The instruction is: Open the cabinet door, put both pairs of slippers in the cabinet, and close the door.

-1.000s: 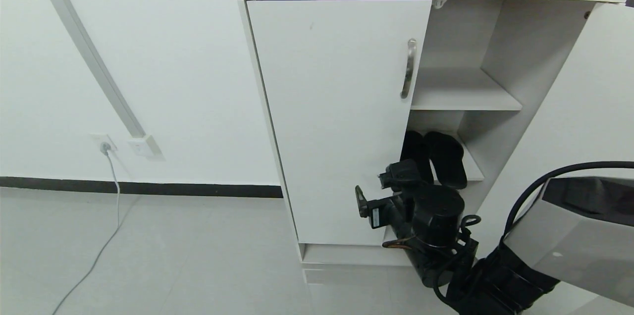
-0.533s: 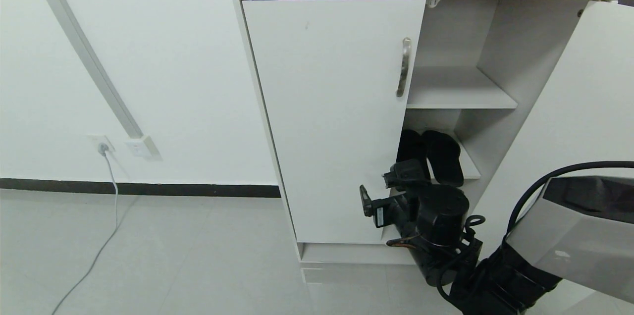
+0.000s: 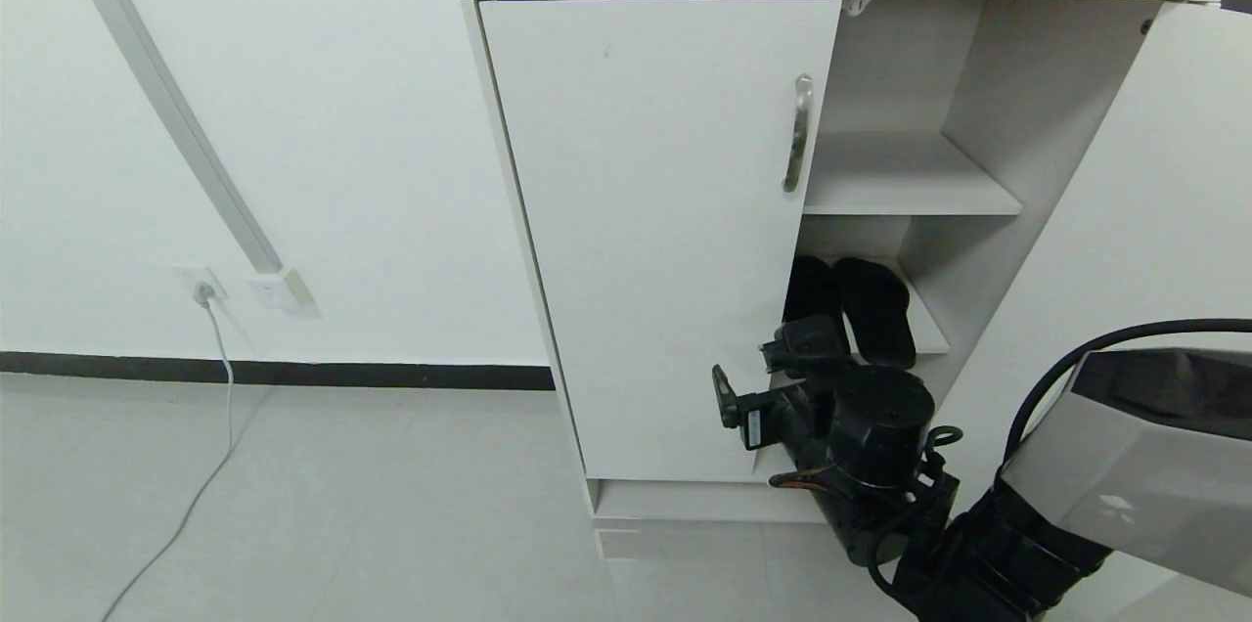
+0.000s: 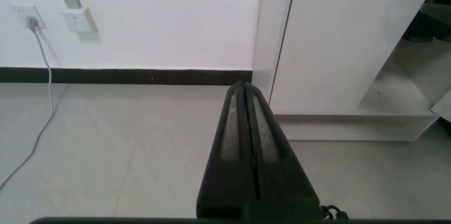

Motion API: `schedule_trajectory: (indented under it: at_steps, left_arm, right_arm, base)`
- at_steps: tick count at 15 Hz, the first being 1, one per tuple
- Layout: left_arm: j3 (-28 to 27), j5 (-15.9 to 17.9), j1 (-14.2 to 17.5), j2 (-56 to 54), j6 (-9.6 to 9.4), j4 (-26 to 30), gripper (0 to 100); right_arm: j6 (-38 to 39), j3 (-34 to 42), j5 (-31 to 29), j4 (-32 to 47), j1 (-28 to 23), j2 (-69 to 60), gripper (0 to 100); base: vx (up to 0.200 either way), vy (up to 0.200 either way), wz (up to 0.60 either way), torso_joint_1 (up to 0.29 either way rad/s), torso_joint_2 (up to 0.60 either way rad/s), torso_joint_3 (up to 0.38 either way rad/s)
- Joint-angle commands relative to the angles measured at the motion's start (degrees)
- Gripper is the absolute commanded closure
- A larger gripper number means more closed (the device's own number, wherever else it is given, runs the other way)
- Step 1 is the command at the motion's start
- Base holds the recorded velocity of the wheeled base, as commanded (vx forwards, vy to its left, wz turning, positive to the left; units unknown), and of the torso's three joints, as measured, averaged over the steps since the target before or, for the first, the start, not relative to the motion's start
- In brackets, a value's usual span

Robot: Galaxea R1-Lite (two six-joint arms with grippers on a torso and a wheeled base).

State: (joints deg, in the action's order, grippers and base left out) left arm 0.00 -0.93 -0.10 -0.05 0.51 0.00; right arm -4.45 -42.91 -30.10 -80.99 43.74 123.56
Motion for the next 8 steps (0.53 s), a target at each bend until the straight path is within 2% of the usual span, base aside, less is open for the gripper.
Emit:
schedule_trajectory:
  at_steps: [1,3,6,8]
  left_arm:
    - [0.0,0.0,0.0,0.0,0.02,0.0,100]
    - [0.0,0.0,0.0,0.1,0.02,0.0,100]
    - [0.0,0.0,0.0,0.0,0.02,0.0,100]
    - [0.0,0.0,0.0,0.0,0.02,0.0,100]
  right_arm:
    - [0.0,0.0,0.0,0.0,0.0,0.4,0]
    - [0.0,0.0,0.0,0.0,0.0,0.7,0]
    - [0.0,0.0,0.0,0.0,0.0,1.1,0]
    - [0.0,0.0,0.0,0.0,0.0,1.1,0]
  base:
    - [0.000,0.000,0.00,0.000,0.00,0.000]
    - [0.000,0.000,0.00,0.004,-0.03,-0.021]
    - [0.000,0.000,0.00,0.010,-0.18,-0.307]
    - [0.000,0.000,0.00,0.053,-0.48,-0.373]
